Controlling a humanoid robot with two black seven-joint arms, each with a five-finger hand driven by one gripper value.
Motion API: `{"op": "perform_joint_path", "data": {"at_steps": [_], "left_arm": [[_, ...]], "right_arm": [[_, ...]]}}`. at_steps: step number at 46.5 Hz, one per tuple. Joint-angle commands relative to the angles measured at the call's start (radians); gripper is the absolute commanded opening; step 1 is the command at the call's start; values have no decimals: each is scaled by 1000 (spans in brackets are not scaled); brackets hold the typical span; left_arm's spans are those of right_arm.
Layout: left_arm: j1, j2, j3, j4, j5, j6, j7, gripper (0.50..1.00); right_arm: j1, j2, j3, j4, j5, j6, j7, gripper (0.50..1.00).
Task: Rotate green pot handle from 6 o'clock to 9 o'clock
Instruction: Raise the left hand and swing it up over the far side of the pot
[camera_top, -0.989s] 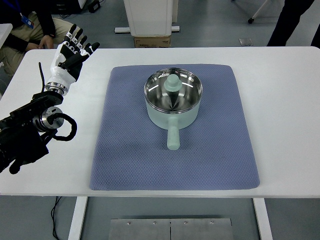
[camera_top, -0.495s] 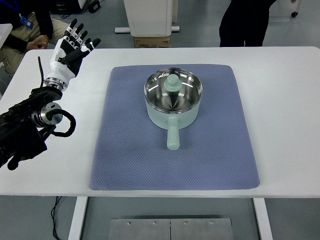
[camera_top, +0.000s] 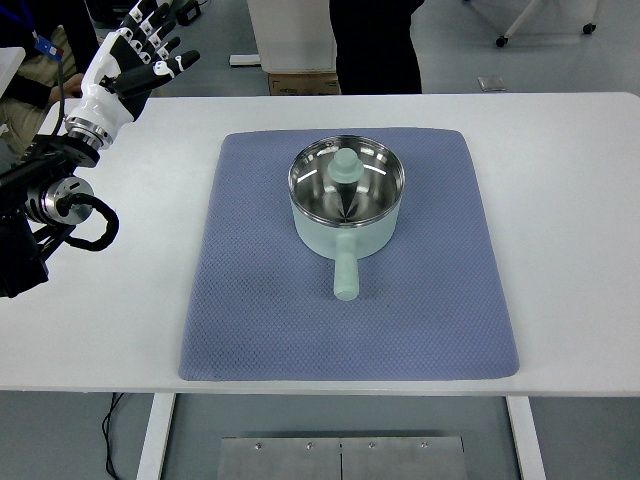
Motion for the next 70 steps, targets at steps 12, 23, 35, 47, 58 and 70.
{"op": "perform_joint_path", "data": {"at_steps": [12, 23, 35, 47, 58, 70], "left_arm": [[-30, 47, 0, -66, 73, 2, 0, 1000], [-53, 47, -2, -75, 168, 9, 0, 1000], [-77, 70, -2, -169, 224, 8, 0, 1000], [-130, 87, -6, -190, 347, 14, 0, 1000], [-185, 89, -5, -192, 355, 8, 0, 1000], [-222, 92, -5, -287, 441, 8, 0, 1000]], "right_arm": [[0, 0, -1, 0, 0, 0, 0, 1000], [0, 0, -1, 0, 0, 0, 0, 1000], [0, 0, 0, 0, 0, 0, 0, 1000], [0, 0, 0, 0, 0, 0, 0, 1000], [0, 0, 0, 0, 0, 0, 0, 1000], [0, 0, -1, 0, 0, 0, 0, 1000]]}}
